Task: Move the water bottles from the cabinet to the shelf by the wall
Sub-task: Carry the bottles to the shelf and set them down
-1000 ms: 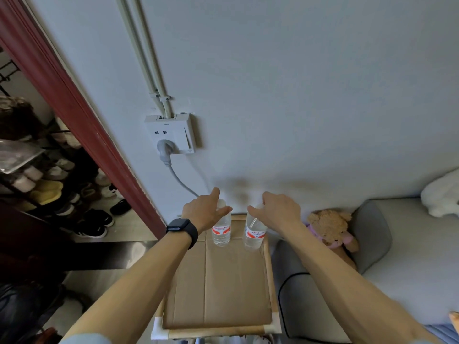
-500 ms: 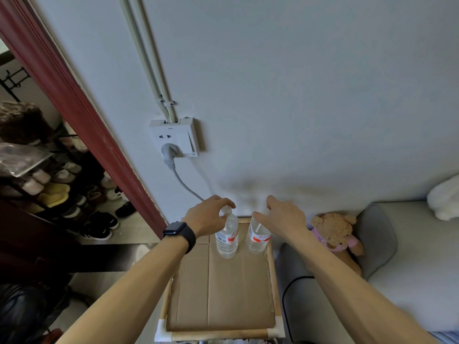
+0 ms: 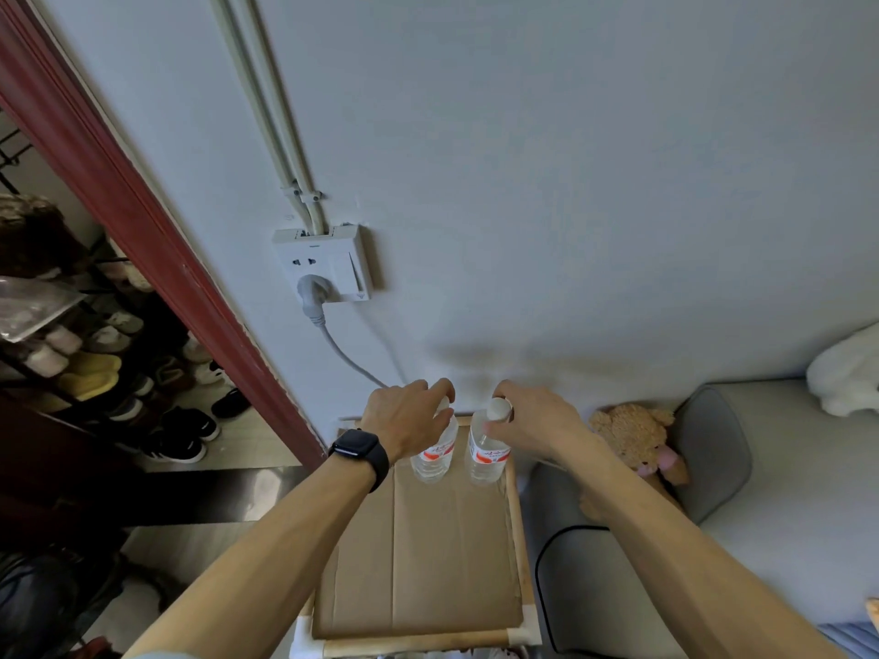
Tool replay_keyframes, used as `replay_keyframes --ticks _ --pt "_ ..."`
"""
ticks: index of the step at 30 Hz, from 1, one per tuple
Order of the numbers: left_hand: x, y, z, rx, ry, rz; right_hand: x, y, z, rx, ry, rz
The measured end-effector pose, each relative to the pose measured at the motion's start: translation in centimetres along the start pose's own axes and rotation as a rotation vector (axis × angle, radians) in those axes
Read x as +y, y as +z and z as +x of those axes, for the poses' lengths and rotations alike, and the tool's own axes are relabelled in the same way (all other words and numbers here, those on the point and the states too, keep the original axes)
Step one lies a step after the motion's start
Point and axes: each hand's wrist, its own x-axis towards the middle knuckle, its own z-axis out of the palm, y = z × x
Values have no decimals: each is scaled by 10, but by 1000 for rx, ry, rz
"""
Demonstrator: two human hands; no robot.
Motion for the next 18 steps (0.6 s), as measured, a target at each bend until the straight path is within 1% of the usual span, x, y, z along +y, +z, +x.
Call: replay_keyframes --ticks 2,5,8,14,16,18 --pt "1 0 2 4 26 -3 5 -2 1 -15 -49 39" --pt "4 -1 7 -16 38 -51 7 0 3 54 -109 127" --pt "8 0 10 -50 66 -72 8 9 7 108 -106 139" --pt "2 1 19 -100 13 -151 18 19 7 60 -110 191" --pt "2 5 19 -118 -15 -176 21 22 7 11 -110 179" --pt "2 9 18 -118 -42 -194 25 26 8 3 -98 161"
